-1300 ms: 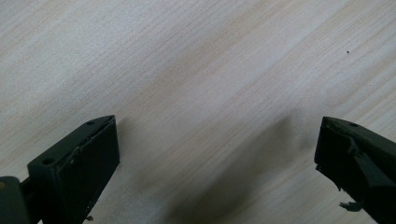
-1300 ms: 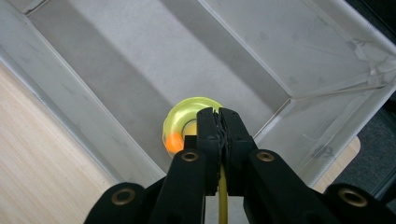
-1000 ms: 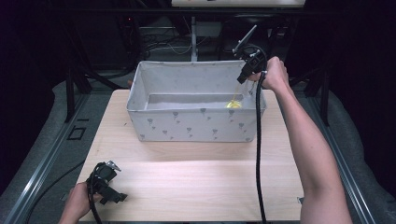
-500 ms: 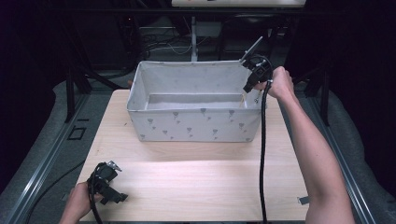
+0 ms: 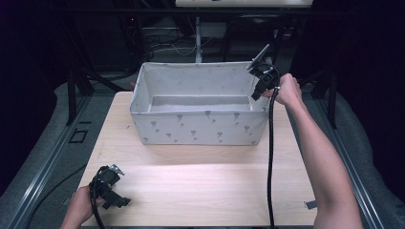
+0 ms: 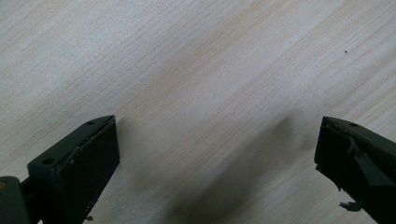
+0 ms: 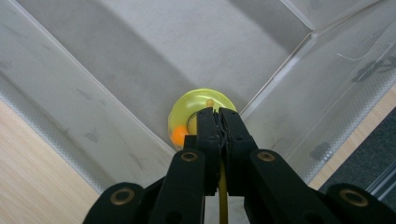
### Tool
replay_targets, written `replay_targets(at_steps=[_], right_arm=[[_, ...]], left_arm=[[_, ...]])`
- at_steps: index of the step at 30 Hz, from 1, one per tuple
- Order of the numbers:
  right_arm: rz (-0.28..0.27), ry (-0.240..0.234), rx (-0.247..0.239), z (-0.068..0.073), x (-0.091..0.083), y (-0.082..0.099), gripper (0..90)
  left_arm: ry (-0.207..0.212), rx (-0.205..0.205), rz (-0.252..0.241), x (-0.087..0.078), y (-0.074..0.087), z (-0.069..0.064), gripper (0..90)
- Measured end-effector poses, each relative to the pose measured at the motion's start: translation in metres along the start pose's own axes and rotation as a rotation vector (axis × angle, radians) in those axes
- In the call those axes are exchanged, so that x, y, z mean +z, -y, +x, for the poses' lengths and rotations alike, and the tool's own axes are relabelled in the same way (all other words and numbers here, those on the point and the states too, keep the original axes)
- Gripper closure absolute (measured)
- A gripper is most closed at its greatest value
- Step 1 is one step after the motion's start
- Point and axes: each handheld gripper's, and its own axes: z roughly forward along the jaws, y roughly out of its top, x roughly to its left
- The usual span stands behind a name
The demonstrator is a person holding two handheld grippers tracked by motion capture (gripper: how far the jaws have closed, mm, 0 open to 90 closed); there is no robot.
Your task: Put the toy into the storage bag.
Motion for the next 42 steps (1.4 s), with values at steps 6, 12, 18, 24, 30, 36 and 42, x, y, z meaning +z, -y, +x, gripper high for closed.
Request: replay_targets(at_steps=[6,12,18,24,30,36,42], right_arm=[[-0.018,0.006,-0.002,-0.001,-0.003,0.001,83.1],[-0.055,-0.007,0.01,0.0,-0.017,0.0,60.3],[-0.114,-0.035,0.013,0.007,-0.043,0.0,32.7],[-0.132,-0.038,-0.022,0.024,-0.069,0.002,18.2],[-0.125,-0.041,-0.086,0.047,-0.084,0.004,14.0],[-0.13,-0.043,-0.189,0.086,-0.095,0.011,10.1],[-0.137,-0.052,-0.247,0.109,-0.094,0.018,9.2]], left_arm=[[0.004,-0.001,0.002,0.0,0.0,0.0,0.2],[0.003,0.0,0.0,0.0,0.0,0.0,0.2],[0.002,-0.001,0.001,0.0,0.0,0.0,0.2],[0.001,0.004,0.004,0.0,0.0,0.0,0.2],[0.001,0.002,0.002,0.0,0.0,-0.001,0.2],[0.0,-0.002,0.005,0.0,0.0,-0.001,0.2],[0.001,0.001,0.005,0.0,0.0,-0.001,0.2]])
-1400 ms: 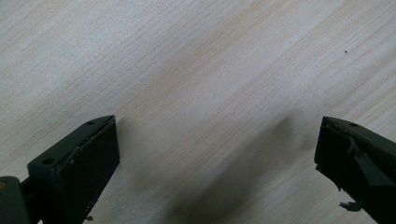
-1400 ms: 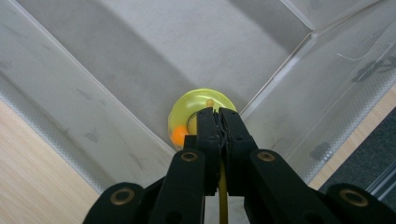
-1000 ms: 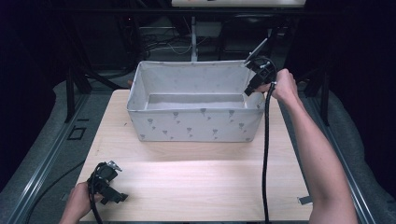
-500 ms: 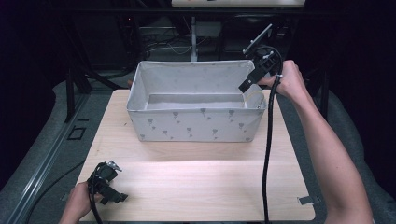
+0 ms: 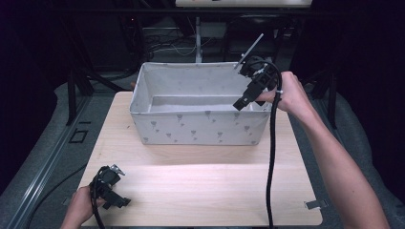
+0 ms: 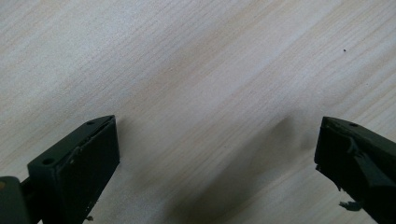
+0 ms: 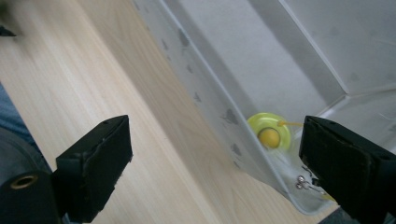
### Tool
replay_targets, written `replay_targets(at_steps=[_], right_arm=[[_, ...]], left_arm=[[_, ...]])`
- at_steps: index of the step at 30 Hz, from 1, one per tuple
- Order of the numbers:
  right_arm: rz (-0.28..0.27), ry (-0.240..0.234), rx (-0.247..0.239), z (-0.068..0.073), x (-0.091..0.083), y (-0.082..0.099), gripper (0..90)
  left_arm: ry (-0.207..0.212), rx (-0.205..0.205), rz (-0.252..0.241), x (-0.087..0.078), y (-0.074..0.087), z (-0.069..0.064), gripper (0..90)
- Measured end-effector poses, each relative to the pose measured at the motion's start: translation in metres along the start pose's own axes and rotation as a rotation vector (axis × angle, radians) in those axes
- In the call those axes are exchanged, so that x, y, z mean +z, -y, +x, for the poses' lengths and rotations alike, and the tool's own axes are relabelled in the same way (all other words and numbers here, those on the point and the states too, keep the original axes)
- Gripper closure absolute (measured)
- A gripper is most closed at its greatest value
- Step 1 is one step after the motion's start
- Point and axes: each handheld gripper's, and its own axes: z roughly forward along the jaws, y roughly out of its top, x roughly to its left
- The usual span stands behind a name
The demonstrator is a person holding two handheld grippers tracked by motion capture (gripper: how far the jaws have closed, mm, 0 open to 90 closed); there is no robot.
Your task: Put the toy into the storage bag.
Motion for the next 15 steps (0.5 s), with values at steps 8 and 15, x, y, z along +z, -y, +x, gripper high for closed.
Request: replay_targets(at_steps=[8,15], right_arm=[[0.002,-0.009,-0.066,0.028,0.011,0.008,8.7],[0.016,-0.036,-0.114,0.053,0.033,0.021,8.4]], left_arm=[[-0.004,0.002,-0.001,0.0,0.0,0.0,0.2],[-0.006,0.007,-0.002,0.001,0.0,0.0,0.2]])
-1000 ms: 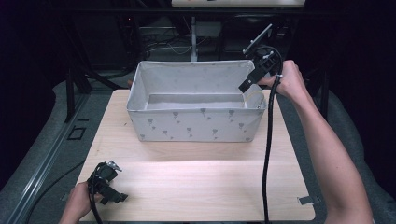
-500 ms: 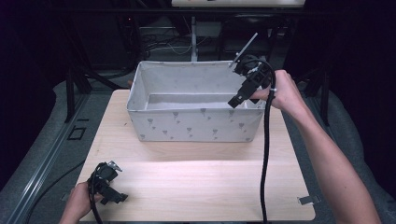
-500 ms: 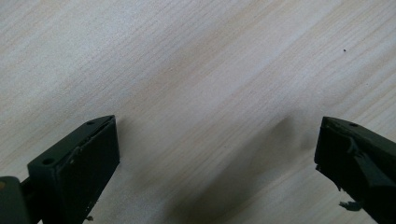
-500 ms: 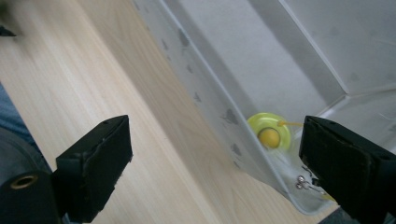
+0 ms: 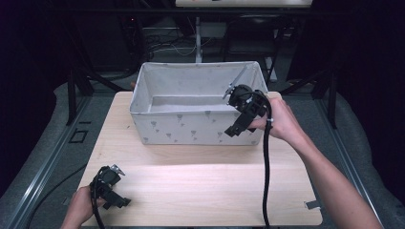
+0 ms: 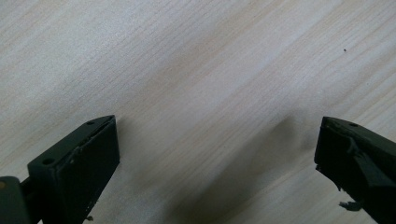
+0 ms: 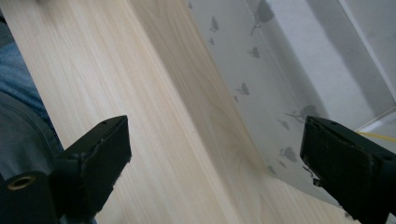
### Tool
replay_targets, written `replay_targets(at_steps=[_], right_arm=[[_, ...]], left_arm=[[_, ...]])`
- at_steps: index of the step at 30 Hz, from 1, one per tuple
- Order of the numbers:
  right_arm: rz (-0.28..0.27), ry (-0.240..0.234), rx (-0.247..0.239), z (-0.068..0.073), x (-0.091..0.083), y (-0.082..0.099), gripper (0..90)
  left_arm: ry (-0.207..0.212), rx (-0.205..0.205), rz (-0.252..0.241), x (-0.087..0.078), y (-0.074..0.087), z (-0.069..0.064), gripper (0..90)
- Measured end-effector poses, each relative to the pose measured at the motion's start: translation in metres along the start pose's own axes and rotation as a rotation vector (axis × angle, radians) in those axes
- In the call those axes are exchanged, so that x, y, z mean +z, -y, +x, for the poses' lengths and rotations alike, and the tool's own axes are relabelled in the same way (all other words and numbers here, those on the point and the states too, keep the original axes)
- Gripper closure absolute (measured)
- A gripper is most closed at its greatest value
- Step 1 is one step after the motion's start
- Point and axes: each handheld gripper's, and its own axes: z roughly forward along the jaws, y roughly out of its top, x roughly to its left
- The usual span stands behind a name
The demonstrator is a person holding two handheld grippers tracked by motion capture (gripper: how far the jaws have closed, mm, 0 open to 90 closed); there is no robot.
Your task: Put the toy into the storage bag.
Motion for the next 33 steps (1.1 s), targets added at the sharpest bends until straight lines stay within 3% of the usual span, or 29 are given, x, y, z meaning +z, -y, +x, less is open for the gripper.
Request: replay_targets(at_steps=[9,13,24,29,30,32,33], right_arm=[[0.009,-0.054,-0.027,0.021,0.031,0.014,8.2],[0.028,-0.096,-0.038,0.033,0.054,0.021,7.8],[0.076,-0.167,-0.003,0.047,0.112,0.046,7.3],[0.146,-0.146,-0.002,0.047,0.133,0.057,7.5],[0.124,-0.155,0.019,0.047,0.135,0.06,7.8],[0.13,-0.162,0.019,0.048,0.138,0.063,7.6],[0.15,-0.144,0.02,0.049,0.141,0.067,7.4]], left_arm=[[0.0,0.003,0.004,0.0,-0.001,0.0,0.2],[-0.001,0.003,0.004,0.0,-0.001,0.0,0.2],[0.005,0.001,0.004,0.001,-0.002,0.001,0.2],[0.001,0.011,0.004,0.001,-0.003,0.001,0.2],[0.001,0.007,0.004,0.001,-0.003,0.001,0.2],[0.002,0.002,0.001,0.001,-0.004,0.001,0.2],[-0.002,0.01,0.003,0.001,-0.004,0.001,0.2]])
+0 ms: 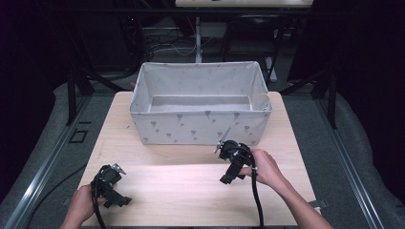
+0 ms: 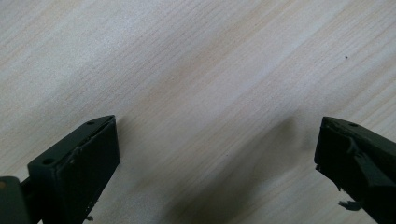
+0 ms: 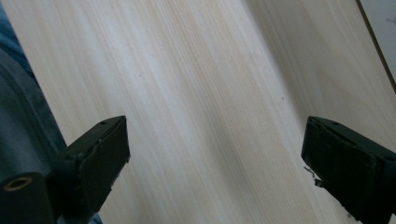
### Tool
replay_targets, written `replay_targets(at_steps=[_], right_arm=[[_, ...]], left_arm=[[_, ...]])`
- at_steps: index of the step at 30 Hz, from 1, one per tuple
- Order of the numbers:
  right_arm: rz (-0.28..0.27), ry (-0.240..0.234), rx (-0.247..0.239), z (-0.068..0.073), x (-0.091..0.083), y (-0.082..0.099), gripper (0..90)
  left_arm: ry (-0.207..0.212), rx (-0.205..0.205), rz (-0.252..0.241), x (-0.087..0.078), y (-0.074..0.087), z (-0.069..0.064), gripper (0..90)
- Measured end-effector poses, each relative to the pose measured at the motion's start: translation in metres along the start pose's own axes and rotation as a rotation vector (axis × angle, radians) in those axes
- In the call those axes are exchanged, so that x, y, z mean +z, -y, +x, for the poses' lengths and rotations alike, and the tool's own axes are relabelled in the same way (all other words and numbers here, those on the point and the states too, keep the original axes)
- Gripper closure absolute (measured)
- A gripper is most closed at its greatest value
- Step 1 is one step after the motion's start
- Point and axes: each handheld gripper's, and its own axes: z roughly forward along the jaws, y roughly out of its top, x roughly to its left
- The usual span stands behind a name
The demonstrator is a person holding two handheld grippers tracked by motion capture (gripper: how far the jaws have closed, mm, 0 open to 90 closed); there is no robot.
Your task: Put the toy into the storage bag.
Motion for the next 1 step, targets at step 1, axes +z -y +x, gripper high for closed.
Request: replay_targets(at_steps=[1], right_arm=[[0.0,0.0,0.0,0.0,0.0,0.0,7.4]], left_arm=[[-0.003,0.003,-0.002,-0.0003,-0.0001,-0.0006,0.2]])
